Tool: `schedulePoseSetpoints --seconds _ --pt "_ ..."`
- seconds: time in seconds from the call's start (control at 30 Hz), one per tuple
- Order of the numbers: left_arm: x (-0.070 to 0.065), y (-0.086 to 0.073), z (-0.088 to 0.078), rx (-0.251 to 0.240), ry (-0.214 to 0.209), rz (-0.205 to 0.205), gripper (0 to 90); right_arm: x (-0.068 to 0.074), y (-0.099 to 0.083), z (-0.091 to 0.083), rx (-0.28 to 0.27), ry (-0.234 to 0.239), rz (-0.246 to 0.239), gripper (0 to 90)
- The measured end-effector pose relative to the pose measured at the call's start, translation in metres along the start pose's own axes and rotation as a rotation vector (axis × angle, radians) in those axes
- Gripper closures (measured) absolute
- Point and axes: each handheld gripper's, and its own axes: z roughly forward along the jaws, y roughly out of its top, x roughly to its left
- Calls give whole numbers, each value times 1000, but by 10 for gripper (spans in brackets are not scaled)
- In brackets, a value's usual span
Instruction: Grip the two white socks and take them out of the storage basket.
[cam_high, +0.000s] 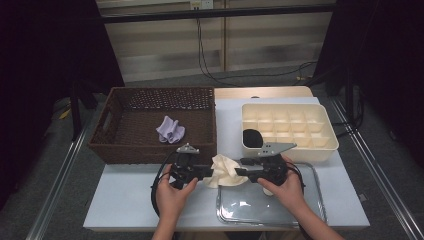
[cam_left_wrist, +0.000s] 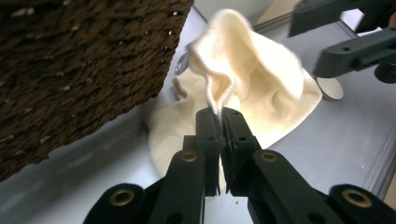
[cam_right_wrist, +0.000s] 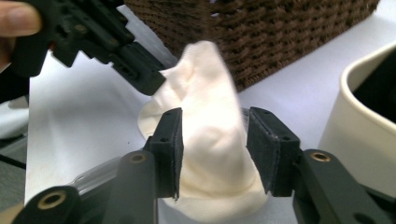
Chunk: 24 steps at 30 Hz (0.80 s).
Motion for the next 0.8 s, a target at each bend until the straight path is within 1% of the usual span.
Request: schedulePoseSetpoints --seconds 0.07,0.1,0.13,0.2,0.23,0.3,0.33,0.37,0.43,0.47,0.5,0.57,0.6,0.63,0.67,0.73,0.77,0.8 --pt "1 0 0 1 0 -4 863 4 0 1 5 18 -25 602" --pt "1 0 0 5 -4 -3 863 5 0 2 19 21 -41 607" --pt "1 0 1 5 -4 -9 863 6 0 5 30 15 -56 604" --pt "1 -1 1 3 -8 -18 863 8 -3 11 50 12 -59 563" --pt "2 -1 1 4 -10 -19 863 8 -5 14 56 3 -63 534" --pt "2 -1 1 6 -8 -22 863 8 -8 18 81 -19 -72 513" --pt "3 -1 1 3 -8 -22 863 8 -10 19 82 -14 -81 502" --pt "3 -1 1 3 -9 -22 863 9 -11 20 85 -19 -88 472" --pt "4 0 1 0 -10 -22 863 10 -13 21 98 -22 -104 441" --pt "4 0 1 -2 -9 -21 863 11 -13 22 105 -32 -110 403" --pt "4 0 1 -3 -10 -23 863 12 -13 23 113 -46 -110 411" --pt "4 1 1 1 -9 -22 863 12 -12 24 123 -67 -122 447" --pt "4 1 1 -2 -12 -25 863 10 -12 26 125 -71 -123 511" --pt "4 1 1 -1 -12 -24 863 9 -12 27 130 -58 -103 615" --pt "4 1 1 -2 -14 -26 863 6 -12 28 130 -43 -83 674" --pt "4 1 -1 -7 -20 -32 863 3 -10 25 107 -35 -38 757" --pt "4 1 -2 -7 -19 -29 863 1 -10 24 94 -24 -23 782" --pt "4 2 -3 -5 -18 -28 863 0 -8 21 79 -1 -3 819"
